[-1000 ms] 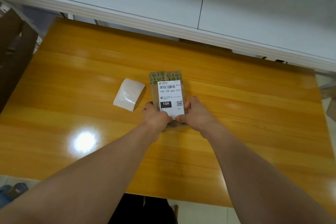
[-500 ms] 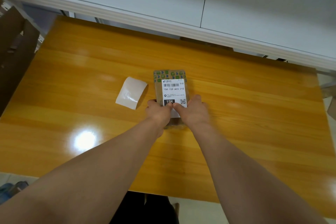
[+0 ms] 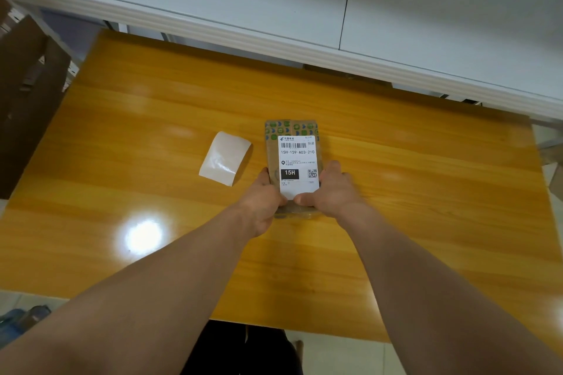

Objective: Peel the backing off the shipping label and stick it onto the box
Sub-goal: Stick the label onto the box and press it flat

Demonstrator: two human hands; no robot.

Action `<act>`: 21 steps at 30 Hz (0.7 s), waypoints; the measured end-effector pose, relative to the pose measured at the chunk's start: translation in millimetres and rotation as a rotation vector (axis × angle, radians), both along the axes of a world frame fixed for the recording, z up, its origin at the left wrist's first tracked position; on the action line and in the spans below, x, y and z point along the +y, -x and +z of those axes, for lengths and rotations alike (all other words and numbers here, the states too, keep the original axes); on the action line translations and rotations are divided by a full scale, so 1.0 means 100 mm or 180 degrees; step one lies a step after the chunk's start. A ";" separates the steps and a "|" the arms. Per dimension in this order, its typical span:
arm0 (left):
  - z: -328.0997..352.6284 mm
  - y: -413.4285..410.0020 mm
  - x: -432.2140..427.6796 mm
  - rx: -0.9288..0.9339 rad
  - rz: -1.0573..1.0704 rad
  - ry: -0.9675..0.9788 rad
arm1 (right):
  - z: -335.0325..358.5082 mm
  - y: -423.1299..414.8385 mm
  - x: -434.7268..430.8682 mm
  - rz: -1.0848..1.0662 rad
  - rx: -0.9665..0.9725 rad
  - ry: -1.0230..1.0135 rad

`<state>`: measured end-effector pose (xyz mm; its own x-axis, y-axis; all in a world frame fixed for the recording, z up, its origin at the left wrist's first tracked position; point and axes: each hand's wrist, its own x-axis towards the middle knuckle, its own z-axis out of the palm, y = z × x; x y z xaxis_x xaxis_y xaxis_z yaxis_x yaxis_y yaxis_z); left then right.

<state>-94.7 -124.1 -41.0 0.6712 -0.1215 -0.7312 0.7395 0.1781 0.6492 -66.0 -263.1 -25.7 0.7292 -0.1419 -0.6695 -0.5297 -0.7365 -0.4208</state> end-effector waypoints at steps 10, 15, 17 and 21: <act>0.11 -0.21 0.05 0.0276 0.0200 -0.0277 | 0.04 -0.10 0.10 -0.0262 -0.0195 0.0308; 0.01 -0.26 0.02 0.0117 -0.0017 -0.1062 | -0.05 0.02 0.22 -0.0422 -0.0393 0.0270; 0.01 -0.26 0.03 0.0046 -0.0074 -0.1131 | -0.03 0.03 0.23 -0.0455 -0.0368 0.0226; 0.04 -0.29 0.02 0.0059 -0.0120 -0.1164 | 0.02 0.06 0.28 -0.0413 -0.0313 0.0274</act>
